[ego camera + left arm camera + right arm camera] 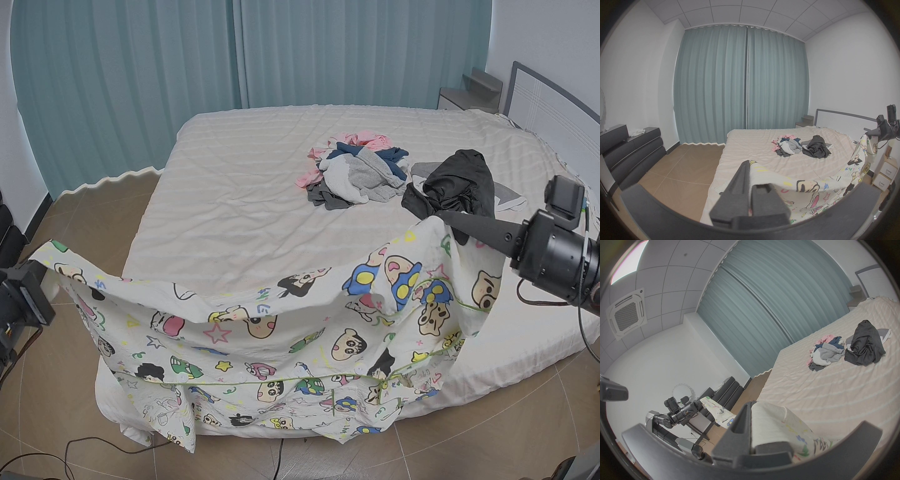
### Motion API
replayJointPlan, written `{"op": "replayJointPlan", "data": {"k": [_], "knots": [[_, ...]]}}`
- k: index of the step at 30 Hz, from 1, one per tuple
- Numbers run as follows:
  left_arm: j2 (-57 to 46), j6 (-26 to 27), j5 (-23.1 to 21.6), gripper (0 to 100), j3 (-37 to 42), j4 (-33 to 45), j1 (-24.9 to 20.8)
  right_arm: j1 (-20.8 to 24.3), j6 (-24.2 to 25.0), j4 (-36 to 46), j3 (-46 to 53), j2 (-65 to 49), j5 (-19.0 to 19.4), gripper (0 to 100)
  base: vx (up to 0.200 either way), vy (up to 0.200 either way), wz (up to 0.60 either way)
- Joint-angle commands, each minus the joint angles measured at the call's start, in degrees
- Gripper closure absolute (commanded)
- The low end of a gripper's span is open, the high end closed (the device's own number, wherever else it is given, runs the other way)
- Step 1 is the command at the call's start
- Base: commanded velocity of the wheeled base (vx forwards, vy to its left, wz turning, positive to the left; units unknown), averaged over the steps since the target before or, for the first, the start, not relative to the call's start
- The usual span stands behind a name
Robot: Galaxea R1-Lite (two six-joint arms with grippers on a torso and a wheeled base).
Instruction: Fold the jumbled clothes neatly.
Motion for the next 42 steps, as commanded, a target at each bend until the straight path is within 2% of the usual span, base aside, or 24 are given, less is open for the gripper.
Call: {"op": "replayJointPlan", "data": {"k": [1, 7, 14, 30, 42], "knots": [[9.06, -0.09, 0.01, 100, -4.46, -0.21, 0.80, -1.96, -0.14, -2.82, -3.07, 8.24, -0.03, 100, 0.200, 0.000, 0.00], [15.66, -0.09, 0.01, 100, -6.75, -2.94, 1.24, -3.72, -0.14, -3.18, -7.20, 13.16, -0.21, 100, 0.200, 0.000, 0.00], [25.94, 0.00, -0.08, 100, -7.89, -13.48, 4.49, -5.39, -0.23, -3.97, -10.98, 18.52, -0.39, 100, 0.200, 0.000, 0.00], [43.43, -0.09, 0.01, 100, -11.58, -24.73, 6.16, -6.80, -1.90, -13.63, -15.82, 34.25, -1.88, 100, 0.200, 0.000, 0.00], [54.68, 0.00, 0.10, 100, -12.11, -35.19, 7.83, -7.41, -1.90, -19.00, -17.49, 41.37, -3.20, 100, 0.000, 0.000, 0.00]]}}
